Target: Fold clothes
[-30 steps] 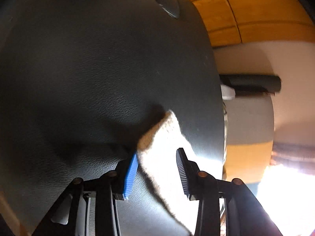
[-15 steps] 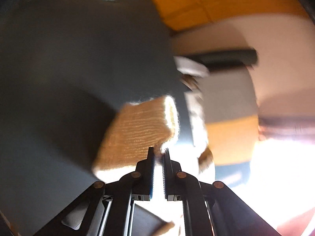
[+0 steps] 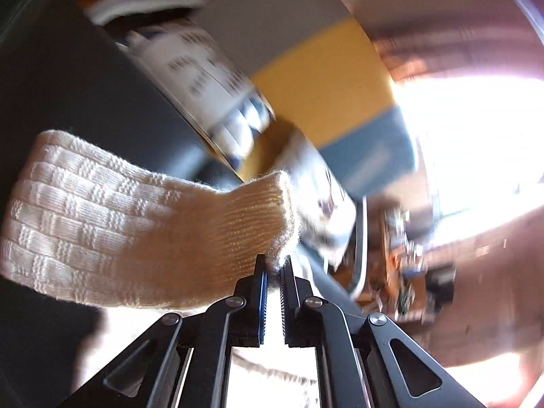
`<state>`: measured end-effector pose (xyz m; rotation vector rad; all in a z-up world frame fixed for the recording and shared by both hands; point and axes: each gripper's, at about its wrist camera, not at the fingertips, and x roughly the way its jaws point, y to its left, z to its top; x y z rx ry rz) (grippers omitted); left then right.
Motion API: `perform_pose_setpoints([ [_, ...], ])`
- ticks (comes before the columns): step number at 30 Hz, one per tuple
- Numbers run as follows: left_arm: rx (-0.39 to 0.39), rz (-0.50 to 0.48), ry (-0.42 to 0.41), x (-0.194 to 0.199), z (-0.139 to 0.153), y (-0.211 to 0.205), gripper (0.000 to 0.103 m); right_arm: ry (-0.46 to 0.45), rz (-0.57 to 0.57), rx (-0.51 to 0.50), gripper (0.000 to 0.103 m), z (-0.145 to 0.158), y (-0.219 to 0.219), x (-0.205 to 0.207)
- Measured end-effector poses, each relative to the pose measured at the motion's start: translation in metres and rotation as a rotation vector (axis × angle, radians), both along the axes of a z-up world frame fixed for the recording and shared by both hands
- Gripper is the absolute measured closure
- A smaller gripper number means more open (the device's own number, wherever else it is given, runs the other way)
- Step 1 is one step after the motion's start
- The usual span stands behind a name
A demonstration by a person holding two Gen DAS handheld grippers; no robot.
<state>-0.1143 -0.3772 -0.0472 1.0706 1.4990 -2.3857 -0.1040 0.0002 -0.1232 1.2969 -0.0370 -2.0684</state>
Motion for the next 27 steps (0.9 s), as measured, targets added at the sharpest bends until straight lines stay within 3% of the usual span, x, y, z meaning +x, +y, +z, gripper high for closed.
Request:
perform_pose_setpoints([
  [3, -0.027, -0.114, -0.039, -0.030, -0.013, 0.052, 0.096, -0.007, -0.018, -0.013, 0.071, 0.000, 0.005, -0.009],
  [6, -0.052, -0.194, -0.087, -0.046, -0.028, 0.096, 0.096, -0.076, -0.048, -0.080, 0.071, -0.001, 0.013, -0.023],
  [12, -0.102, -0.297, -0.168, -0.057, -0.064, 0.131, 0.096, -0.179, -0.068, -0.225, 0.071, 0.003, 0.012, -0.052],
  [15, -0.051, -0.332, -0.175, -0.071, -0.082, 0.128, 0.091, -0.259, -0.083, -0.339, 0.071, 0.002, 0.005, -0.072],
  [17, 0.004, -0.360, -0.168, -0.071, -0.086, 0.128, 0.075, -0.307, -0.101, -0.416, 0.071, -0.001, -0.002, -0.084],
  [19, 0.028, -0.351, -0.127, -0.064, -0.077, 0.120, 0.069, -0.354, -0.120, -0.491, 0.071, -0.003, -0.009, -0.096],
  [21, 0.072, -0.333, -0.061, -0.050, -0.059, 0.106, 0.064, -0.396, -0.155, -0.524, 0.073, -0.010, -0.022, -0.105],
  [23, 0.098, -0.288, -0.011, -0.026, -0.043, 0.085, 0.051, -0.432, -0.189, -0.547, 0.079, -0.017, -0.034, -0.112],
  [27, 0.157, -0.185, 0.063, 0.029, -0.028, 0.038, 0.048, -0.507, -0.284, -0.529, 0.081, -0.039, -0.056, -0.120],
])
